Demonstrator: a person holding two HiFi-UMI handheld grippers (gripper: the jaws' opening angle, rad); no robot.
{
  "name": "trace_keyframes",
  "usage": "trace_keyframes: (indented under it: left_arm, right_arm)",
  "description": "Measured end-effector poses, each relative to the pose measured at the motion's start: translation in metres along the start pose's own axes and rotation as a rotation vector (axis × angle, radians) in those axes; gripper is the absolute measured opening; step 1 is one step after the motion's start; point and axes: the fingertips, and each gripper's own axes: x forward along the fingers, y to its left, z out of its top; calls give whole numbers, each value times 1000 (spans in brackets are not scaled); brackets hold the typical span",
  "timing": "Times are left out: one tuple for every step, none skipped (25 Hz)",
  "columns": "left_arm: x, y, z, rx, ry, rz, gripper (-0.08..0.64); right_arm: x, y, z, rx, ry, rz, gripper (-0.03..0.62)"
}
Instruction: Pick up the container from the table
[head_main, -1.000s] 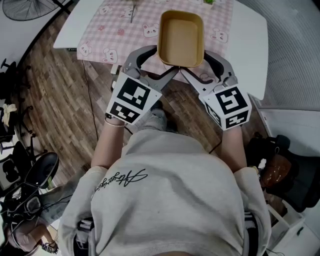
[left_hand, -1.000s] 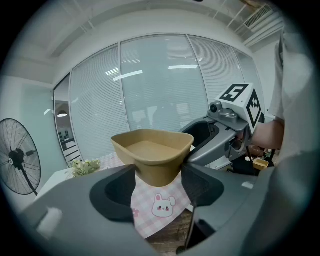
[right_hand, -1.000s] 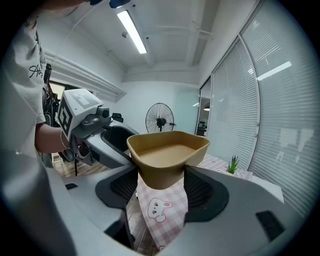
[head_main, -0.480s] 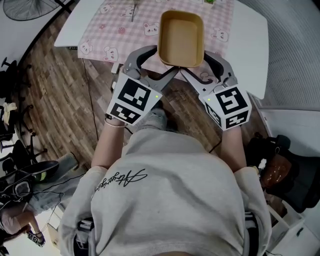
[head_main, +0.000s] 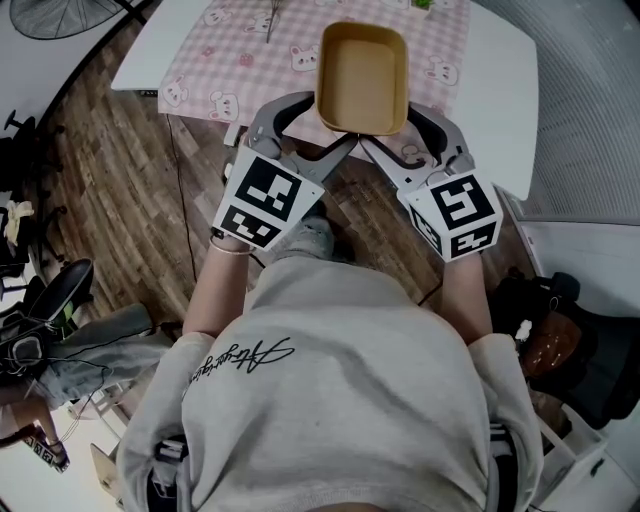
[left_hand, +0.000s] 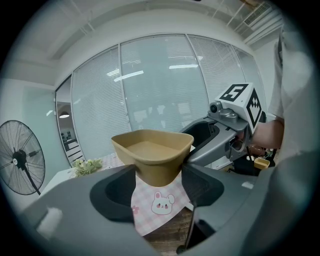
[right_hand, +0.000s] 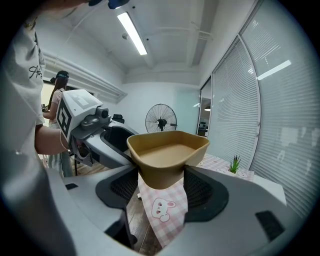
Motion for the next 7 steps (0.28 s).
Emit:
trace_keyframes:
  left_arm:
    - [-1,0,0,1,-1,1,284]
    - [-2,-1,0,1,-1,2,284]
    - [-2,-1,-1,1,-2,3,284]
    - [-2,-1,-1,0,-2,3,284]
    - [-2,-1,-1,0,-2,3,284]
    - [-2,-1,-1,0,-2,4,284]
    - [-2,-1,-2,1,-2,4,284]
  right_arm:
    - [0,1,0,-1,-1,0,284]
    - [0,2,0,-1,-2,0,284]
    - [-1,2,0,0,-3,-1,284]
    - [0,2,0,0,-5,-1,284]
    - [0,2,0,0,-6,-1,284]
    - [-1,3,-1,0,-7,-1,284]
    - [-1,3,-1,0,-8,-1,283]
